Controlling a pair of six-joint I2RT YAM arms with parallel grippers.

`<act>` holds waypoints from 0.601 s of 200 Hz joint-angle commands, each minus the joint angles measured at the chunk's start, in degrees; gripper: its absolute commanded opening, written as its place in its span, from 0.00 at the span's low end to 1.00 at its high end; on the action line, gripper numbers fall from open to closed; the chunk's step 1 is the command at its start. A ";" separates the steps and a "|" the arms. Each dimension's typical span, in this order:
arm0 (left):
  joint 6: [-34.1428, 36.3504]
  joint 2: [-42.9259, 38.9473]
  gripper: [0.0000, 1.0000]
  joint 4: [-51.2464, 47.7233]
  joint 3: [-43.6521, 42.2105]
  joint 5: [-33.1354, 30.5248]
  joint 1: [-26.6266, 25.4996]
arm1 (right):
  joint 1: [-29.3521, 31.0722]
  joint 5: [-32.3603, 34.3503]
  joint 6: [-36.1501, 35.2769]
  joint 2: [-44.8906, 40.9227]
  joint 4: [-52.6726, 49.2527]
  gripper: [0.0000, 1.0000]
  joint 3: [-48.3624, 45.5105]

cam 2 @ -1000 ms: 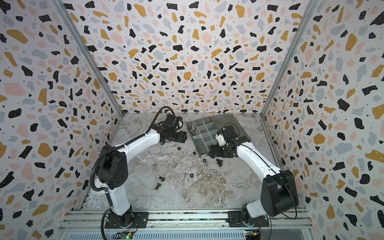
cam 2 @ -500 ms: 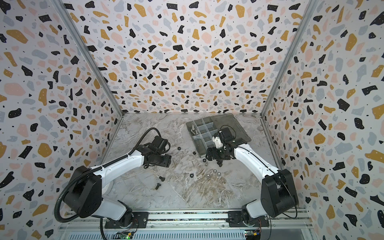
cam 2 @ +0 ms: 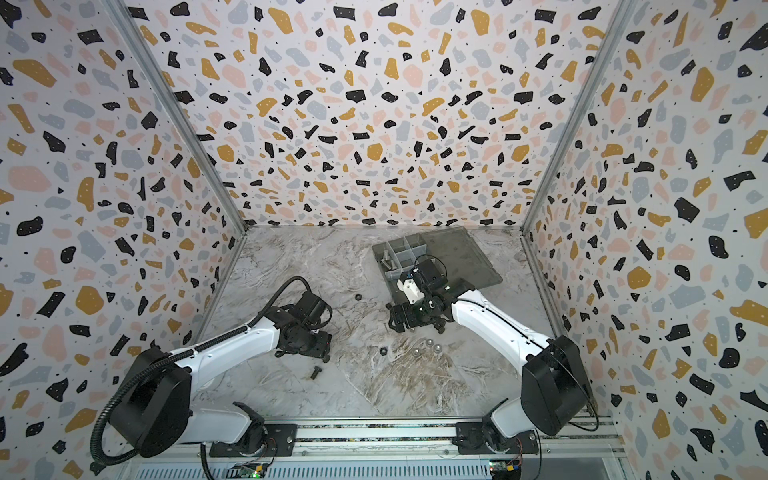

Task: Sort the screws and nuts into containers
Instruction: 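Move the left gripper to a black hex bolt and grasp it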

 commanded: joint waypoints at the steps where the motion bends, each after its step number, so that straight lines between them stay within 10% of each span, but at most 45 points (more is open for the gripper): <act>1: -0.50 1.38 0.69 -0.98 -0.35 1.19 -0.02 | 0.07 0.59 -0.70 -1.78 -2.61 0.93 1.59; 120: 0.29 6.03 0.63 0.42 -0.70 4.28 -1.87 | 0.02 1.03 0.43 -6.03 -2.08 0.93 -2.13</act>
